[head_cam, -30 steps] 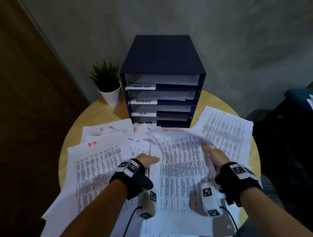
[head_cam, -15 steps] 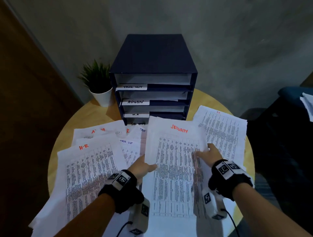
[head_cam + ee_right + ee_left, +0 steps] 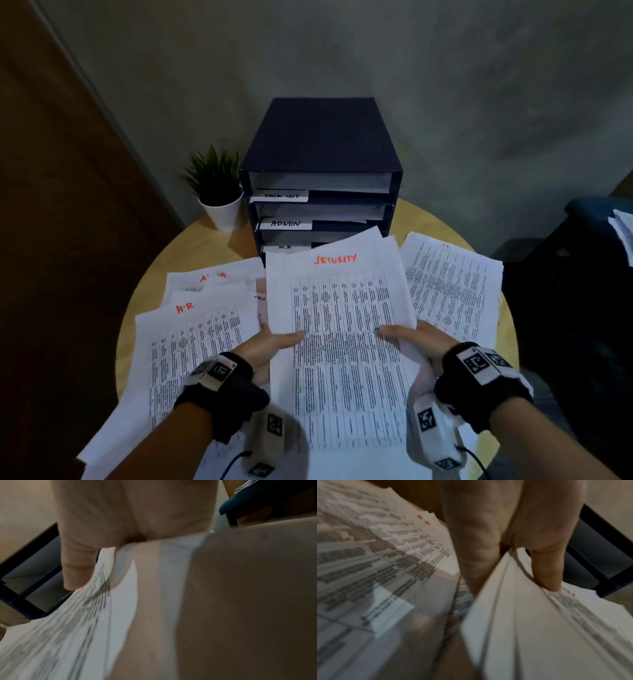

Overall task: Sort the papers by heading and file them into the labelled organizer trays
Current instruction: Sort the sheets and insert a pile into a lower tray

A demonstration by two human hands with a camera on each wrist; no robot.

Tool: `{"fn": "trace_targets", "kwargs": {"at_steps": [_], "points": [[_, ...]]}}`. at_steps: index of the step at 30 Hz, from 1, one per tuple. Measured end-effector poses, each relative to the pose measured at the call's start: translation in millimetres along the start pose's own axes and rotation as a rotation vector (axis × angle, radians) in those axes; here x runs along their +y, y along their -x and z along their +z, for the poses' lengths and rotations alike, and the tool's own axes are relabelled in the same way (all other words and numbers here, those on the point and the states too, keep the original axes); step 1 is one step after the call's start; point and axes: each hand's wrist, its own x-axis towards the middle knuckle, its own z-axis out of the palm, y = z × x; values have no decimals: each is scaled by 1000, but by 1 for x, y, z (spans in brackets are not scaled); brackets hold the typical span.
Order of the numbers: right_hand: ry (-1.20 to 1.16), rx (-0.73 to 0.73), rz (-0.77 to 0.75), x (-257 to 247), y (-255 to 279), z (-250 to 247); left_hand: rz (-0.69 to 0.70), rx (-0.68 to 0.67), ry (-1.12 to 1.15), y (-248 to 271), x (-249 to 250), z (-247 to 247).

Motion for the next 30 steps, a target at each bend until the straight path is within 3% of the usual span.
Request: {"fn": "trace_targets", "kwargs": {"at_steps": [4,10,13,20,25,30], "points": [[-4,28,-4,10,-2,4,-28,-31,-112,9,-3,-2],[-141,182,22,29,-5,21,-107,-27,-261,6,-42,-12],[-173,138,69,36,-4,27,-138,-35,-289,18,-43,-11],[-206,-99,61,44,7,34,-139,107,-196,18,-52,-21],[-195,-34,52,33,-1,37,-115,124,-70,6,-39,-31],[-130,52,48,11,-17,39,-140,140,-148,-17,-16,-40]]}}
